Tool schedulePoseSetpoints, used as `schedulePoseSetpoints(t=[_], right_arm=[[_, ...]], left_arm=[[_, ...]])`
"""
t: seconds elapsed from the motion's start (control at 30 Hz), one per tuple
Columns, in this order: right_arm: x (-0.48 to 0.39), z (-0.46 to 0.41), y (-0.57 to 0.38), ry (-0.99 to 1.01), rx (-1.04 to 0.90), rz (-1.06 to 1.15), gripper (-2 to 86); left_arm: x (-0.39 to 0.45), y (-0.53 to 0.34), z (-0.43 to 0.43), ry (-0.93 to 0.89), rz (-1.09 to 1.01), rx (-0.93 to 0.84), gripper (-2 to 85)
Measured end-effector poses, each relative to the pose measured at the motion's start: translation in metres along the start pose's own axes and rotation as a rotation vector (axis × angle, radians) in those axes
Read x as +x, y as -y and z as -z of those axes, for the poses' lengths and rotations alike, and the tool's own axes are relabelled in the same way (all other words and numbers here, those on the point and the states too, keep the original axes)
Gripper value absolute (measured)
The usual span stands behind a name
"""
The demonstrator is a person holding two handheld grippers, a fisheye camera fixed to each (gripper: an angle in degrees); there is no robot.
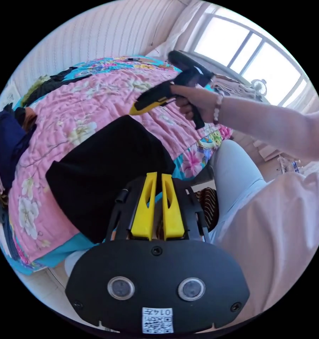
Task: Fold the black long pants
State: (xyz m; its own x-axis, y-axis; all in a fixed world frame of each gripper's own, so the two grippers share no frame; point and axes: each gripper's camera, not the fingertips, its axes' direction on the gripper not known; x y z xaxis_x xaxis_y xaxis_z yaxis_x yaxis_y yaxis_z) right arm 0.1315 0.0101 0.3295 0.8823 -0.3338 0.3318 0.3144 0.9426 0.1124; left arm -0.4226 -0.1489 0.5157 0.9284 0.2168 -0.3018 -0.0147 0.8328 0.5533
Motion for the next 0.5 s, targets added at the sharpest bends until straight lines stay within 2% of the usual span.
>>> schedulePoseSetpoints(t=[0.17, 0.27, 0.33, 0.4, 0.5], right_arm=[[0.022, -0.003, -0.051, 0.017, -0.033, -0.016, 7.3], [0.034, -0.018, -0.073, 0.016, -0.081, -0.033, 8.4], [0.042, -0.023, -0.082, 0.031, -0.084, -0.048, 8.1], [0.054, -0.020, -0.092, 0.058, -0.068, -0.065, 6.1], [0.064, -0.008, -0.106, 0.061, -0.060, -0.062, 3.4]], left_arm=[[-0.044, -0.021, 0.030, 0.176, 0.299, 0.060, 5.5], [-0.071, -0.029, 0.028, 0.184, 0.465, 0.042, 8.1], [-0.078, -0.026, 0.019, 0.166, 0.494, 0.014, 8.0], [-0.081, -0.018, 0.000, 0.102, 0.475, -0.081, 5.0], [-0.075, -0.009, 0.002, 0.096, 0.448, -0.114, 1.3]])
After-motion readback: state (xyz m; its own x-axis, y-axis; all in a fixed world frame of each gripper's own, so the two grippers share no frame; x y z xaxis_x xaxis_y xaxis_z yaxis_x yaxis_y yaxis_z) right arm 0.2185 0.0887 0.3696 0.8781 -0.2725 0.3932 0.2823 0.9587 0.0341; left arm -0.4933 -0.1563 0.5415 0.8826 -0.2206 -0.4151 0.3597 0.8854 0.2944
